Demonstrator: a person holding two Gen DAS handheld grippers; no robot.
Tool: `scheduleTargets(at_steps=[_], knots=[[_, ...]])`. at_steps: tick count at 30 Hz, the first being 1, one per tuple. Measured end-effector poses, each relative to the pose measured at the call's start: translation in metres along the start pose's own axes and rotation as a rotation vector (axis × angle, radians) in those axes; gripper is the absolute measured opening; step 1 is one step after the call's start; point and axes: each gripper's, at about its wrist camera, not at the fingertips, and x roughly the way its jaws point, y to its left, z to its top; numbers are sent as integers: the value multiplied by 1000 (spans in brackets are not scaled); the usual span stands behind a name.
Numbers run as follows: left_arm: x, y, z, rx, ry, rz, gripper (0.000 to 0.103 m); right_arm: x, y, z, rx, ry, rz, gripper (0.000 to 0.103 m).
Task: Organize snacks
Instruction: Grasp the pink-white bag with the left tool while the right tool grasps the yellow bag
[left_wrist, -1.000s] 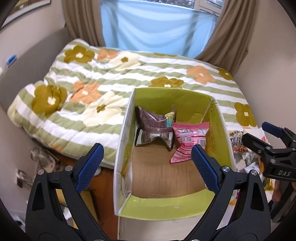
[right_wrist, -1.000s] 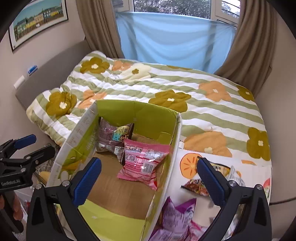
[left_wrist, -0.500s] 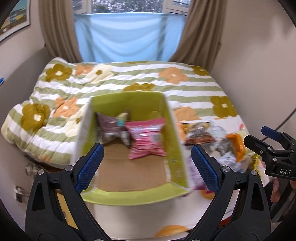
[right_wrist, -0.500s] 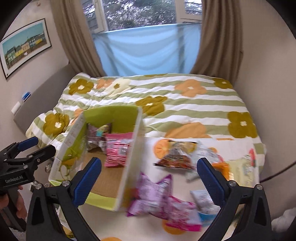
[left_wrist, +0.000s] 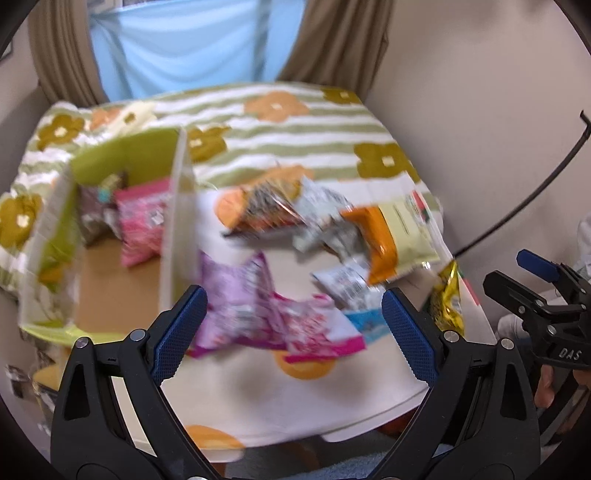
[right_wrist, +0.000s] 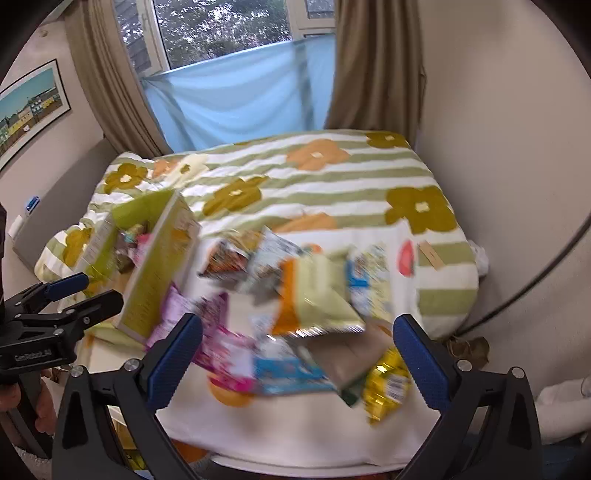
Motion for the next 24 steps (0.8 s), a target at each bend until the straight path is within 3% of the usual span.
scheduleTargets(at_steps=[5,16,24], knots=[[39,-18,-20,-13,57,-17,95,14,-30,-27,43,34,13,103],[119,-23,-49,48,166,28,95,71,-58,-73,71,80,-12,102],[131,-16,-52,77,184,14,95,95,-62,-83,41,104,-48,87]])
